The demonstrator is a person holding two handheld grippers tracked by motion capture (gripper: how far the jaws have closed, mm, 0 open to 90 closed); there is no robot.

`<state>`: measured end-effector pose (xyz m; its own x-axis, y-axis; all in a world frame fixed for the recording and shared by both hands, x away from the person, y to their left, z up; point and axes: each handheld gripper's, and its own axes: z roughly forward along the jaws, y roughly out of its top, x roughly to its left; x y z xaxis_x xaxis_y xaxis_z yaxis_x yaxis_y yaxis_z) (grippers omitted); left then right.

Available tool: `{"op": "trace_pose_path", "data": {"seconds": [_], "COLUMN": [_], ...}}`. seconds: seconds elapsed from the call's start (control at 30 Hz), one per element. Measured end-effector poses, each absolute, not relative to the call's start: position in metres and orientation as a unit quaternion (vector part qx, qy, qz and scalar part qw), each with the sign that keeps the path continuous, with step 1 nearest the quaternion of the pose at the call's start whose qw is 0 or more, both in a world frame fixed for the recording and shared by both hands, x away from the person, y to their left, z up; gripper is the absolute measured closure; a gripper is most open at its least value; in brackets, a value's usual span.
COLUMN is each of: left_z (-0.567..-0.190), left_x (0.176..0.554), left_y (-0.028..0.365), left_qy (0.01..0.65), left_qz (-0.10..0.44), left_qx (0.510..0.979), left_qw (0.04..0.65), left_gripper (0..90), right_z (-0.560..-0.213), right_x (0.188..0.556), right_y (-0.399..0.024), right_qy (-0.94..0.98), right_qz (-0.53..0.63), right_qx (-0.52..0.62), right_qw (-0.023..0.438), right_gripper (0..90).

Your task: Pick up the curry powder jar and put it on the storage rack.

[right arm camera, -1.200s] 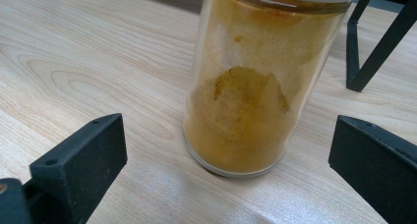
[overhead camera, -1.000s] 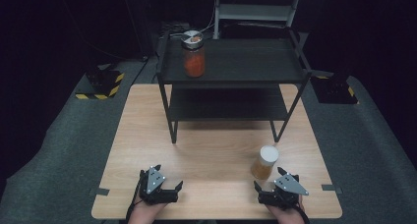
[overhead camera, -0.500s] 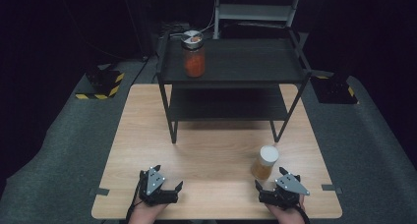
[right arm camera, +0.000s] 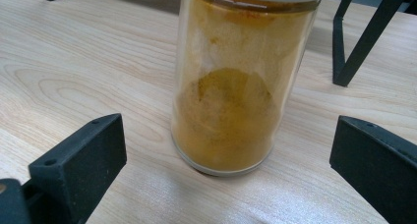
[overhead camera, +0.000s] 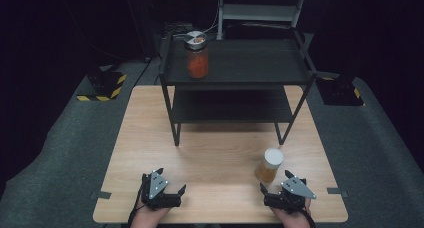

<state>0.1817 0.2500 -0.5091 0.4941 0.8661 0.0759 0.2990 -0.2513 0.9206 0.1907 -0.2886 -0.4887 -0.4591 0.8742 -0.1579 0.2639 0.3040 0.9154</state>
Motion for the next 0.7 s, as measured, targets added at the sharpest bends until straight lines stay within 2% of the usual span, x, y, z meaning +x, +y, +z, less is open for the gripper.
{"op": "trace_pose_path", "data": {"seconds": [0.7], "left_z": [-0.508], "left_x": [0.182], "left_y": [0.249], "left_qy": [0.393], "left_qz": [0.306], "left_qx": [0.735], "left_qw": [0.46], "left_gripper": [0.4], "right_z": [-0.474], "right_x": [0.178], "right_y": [-0.296], "right_qy": [0.705], "right_qz": [0.476], "right_qx": [0.388], "right_qw": [0.355], "right_gripper": [0.0]}}
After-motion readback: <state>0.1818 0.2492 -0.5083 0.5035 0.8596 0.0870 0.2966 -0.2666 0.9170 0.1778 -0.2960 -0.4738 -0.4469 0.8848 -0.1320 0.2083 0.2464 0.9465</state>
